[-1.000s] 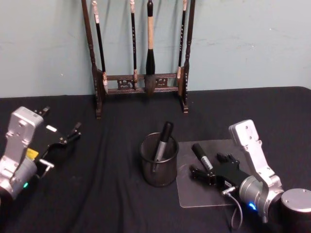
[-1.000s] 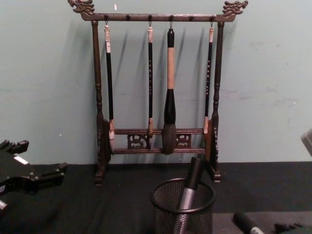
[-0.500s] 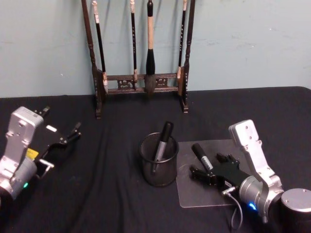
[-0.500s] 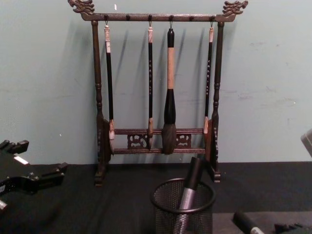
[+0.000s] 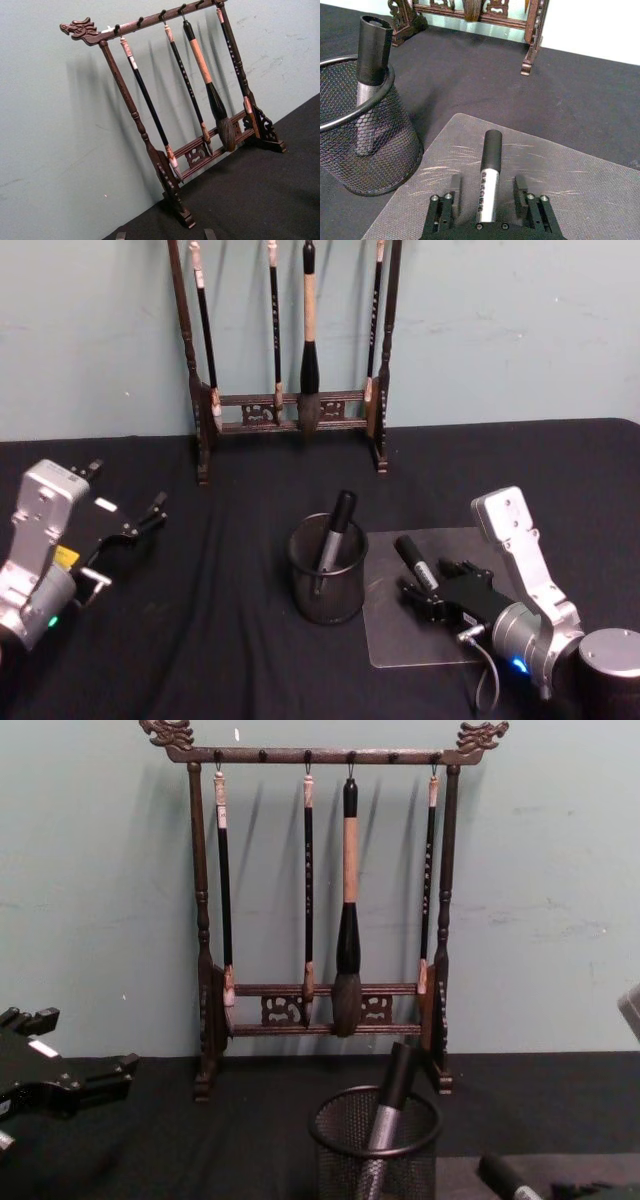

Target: Pick up the water-based marker from the table and place it into the pen holder.

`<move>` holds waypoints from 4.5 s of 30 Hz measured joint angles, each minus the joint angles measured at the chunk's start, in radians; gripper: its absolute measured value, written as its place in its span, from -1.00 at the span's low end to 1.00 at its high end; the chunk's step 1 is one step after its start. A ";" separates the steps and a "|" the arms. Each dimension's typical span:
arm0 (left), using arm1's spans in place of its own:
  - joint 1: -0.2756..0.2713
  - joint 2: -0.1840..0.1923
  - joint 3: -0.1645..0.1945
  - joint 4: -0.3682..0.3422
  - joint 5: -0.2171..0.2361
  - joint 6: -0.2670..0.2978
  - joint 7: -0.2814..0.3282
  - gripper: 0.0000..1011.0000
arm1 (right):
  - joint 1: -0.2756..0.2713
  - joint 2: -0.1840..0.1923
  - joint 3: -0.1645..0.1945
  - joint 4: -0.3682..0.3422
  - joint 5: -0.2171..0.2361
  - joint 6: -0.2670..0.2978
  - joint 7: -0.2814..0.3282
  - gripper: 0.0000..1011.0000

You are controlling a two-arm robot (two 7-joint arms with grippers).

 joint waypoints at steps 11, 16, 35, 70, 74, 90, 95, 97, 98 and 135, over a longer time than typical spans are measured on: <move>0.000 0.000 0.000 0.000 0.000 0.000 0.000 1.00 | 0.000 0.000 0.000 -0.001 0.000 0.000 0.000 -0.32; 0.000 0.000 0.000 0.000 0.000 0.000 0.000 1.00 | 0.000 0.000 0.000 -0.001 0.000 0.000 0.000 -0.58; 0.000 0.000 0.000 0.000 0.000 0.000 0.000 1.00 | -0.003 0.005 -0.002 -0.006 0.007 -0.030 0.012 -0.61; 0.000 0.000 0.000 0.000 0.000 0.000 0.000 1.00 | -0.019 0.028 0.016 -0.039 0.202 -0.294 0.101 -0.62; 0.000 0.000 0.000 0.000 0.000 0.000 0.000 1.00 | -0.011 0.028 0.013 -0.041 0.215 -0.331 0.101 -0.62; 0.000 0.000 0.000 0.000 0.000 0.000 0.000 1.00 | 0.040 0.026 -0.039 -0.026 0.240 -0.435 0.116 -0.62; 0.000 0.000 0.000 0.000 0.000 0.000 0.000 1.00 | 0.055 0.022 -0.052 -0.015 0.244 -0.452 0.122 -0.62; 0.000 0.000 0.000 0.000 0.000 0.000 0.000 1.00 | 0.061 0.020 -0.058 -0.011 0.244 -0.457 0.124 -0.62; 0.000 0.000 0.000 0.000 0.000 0.000 0.000 1.00 | 0.067 0.018 -0.063 -0.006 0.244 -0.462 0.126 -0.62; 0.000 0.000 0.000 0.000 0.000 0.000 0.000 1.00 | 0.143 -0.014 -0.173 0.090 0.241 -0.512 0.195 -0.62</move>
